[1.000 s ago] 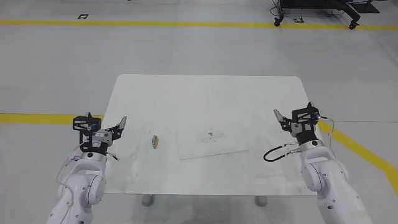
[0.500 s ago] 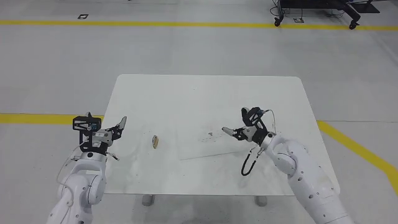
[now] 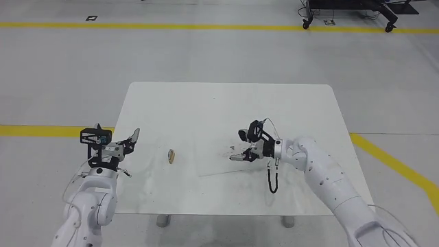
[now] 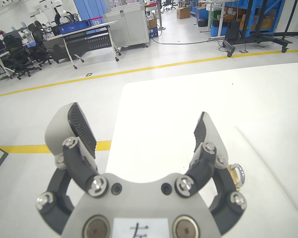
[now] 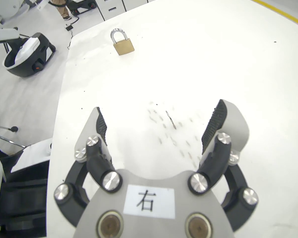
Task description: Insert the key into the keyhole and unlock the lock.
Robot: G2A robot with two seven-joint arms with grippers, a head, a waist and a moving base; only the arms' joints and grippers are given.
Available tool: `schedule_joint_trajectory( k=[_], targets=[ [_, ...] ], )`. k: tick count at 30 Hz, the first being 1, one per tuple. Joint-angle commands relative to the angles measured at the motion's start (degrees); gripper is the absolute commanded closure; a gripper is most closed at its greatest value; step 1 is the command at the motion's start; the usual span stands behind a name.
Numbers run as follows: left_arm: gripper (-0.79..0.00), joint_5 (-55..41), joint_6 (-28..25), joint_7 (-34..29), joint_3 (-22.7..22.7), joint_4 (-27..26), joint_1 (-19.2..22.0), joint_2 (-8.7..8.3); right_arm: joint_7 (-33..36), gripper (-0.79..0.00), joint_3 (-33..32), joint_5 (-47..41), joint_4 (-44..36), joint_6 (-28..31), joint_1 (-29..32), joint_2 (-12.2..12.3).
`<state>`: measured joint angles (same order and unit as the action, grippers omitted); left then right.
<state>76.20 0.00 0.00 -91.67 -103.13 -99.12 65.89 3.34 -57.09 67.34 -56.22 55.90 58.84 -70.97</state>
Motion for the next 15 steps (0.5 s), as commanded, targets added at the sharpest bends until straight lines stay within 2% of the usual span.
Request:
schedule_joint_trajectory(
  k=[1, 3, 9, 12, 14, 15],
  targets=[
    [-0.785, 0.00, 0.00, 0.00, 0.00, 0.00, 0.00, 0.00, -3.18, -0.409, 1.29, 4.73, -0.38, -0.40, -0.83, -0.15],
    [-0.785, 0.00, 0.00, 0.00, 0.00, 0.00, 0.00, 0.00, -6.77, -0.382, 2.37, 10.34, -0.61, -0.97, -1.74, -0.07],
    [-0.785, 0.00, 0.00, 0.00, 0.00, 0.00, 0.00, 0.00, -17.33, -0.400, 6.28, 23.15, 1.88, -1.73, -4.26, 0.00],
    [-0.785, 0.00, 0.00, 0.00, 0.00, 0.00, 0.00, 0.00, -21.31, -0.434, 7.53, 26.52, 4.38, -1.11, -6.02, 0.04],
    [-0.785, 0.00, 0.00, 0.00, 0.00, 0.00, 0.00, 0.00, -22.64, -0.554, 8.36, 28.70, 6.10, -1.34, -7.15, 0.03],
    [-0.785, 0.00, 0.00, 0.00, 0.00, 0.00, 0.00, 0.00, -23.11, -0.548, 8.80, 29.55, 6.85, -1.59, -7.61, -0.03]
  ],
)
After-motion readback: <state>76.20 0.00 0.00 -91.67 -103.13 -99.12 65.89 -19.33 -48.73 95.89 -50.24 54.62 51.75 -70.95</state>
